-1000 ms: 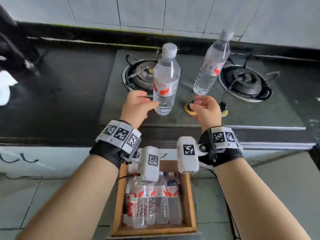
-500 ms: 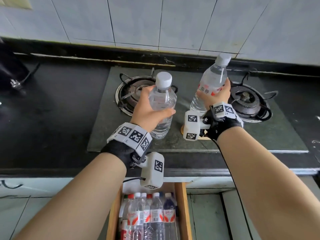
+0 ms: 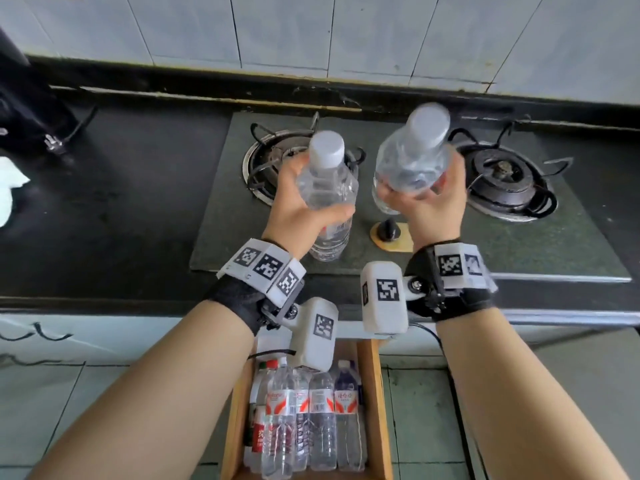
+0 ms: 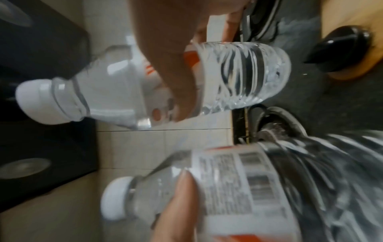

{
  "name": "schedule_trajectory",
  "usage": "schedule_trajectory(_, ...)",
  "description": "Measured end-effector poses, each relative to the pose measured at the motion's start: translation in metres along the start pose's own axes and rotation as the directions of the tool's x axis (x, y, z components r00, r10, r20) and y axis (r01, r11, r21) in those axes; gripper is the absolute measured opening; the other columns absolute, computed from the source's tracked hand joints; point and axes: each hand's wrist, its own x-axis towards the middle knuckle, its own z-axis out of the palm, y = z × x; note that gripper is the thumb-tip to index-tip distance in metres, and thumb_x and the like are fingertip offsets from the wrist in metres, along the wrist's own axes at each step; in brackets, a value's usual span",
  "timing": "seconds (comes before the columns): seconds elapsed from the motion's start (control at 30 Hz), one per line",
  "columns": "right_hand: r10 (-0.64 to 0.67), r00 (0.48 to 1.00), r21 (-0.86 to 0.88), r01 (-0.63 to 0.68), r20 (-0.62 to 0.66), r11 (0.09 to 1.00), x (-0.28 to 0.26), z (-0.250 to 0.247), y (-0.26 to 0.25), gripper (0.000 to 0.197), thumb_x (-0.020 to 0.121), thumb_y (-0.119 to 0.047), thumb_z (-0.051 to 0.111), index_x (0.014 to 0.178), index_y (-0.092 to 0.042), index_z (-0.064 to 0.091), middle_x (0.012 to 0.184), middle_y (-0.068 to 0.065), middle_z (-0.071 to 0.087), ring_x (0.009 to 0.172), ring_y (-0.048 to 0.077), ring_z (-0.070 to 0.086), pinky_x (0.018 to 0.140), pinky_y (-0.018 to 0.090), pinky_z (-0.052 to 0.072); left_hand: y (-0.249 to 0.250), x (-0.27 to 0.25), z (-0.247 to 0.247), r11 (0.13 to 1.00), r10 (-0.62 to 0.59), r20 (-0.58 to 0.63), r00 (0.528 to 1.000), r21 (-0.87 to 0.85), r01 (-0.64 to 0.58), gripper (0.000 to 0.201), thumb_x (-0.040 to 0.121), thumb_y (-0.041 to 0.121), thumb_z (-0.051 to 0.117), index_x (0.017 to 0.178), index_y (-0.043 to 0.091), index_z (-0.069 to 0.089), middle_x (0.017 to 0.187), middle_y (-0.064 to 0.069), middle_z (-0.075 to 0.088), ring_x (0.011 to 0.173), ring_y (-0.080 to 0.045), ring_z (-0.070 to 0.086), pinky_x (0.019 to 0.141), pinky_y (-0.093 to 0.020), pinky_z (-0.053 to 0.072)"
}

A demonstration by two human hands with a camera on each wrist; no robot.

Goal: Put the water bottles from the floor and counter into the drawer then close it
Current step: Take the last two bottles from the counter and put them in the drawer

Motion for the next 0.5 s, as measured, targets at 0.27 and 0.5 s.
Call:
schedule_trajectory(0.27,-0.026,0.971,0.280,-0.043,0.237,0.959,-0.071,-0.029,-0.018,0.039,0.061,-0.012,0.071,0.096,-0.015,0.055,0.079,-0.013,0.072,0.079,0.003,0.065,0.074,0.022,0.051,-0.010,-0.069,-0.019,0.973,0.123,0.010,0.992,-0.196,-0.119,0.058,0.052,0.012,0.068,0.104,0.013,0.043,0.096,-0.001,0.057,0.085,-0.005,0.063,0.072,-0.019,0.050)
schedule_trajectory(0.5,0.328,0.841,0.128,-0.417,0.429,0.900,-0.168,-0.054,0.071,0.056,0.050,-0.018,0.082,0.098,-0.006,0.057,0.081,-0.014,0.075,0.078,0.003,0.069,0.068,0.017,0.053,-0.104,-0.137,-0.021,0.967,-0.202,0.100,0.974,-0.135,0.215,0.065,0.044,0.019,0.071,0.105,0.017,0.049,0.097,-0.007,0.059,0.093,-0.023,0.058,0.082,-0.040,0.048)
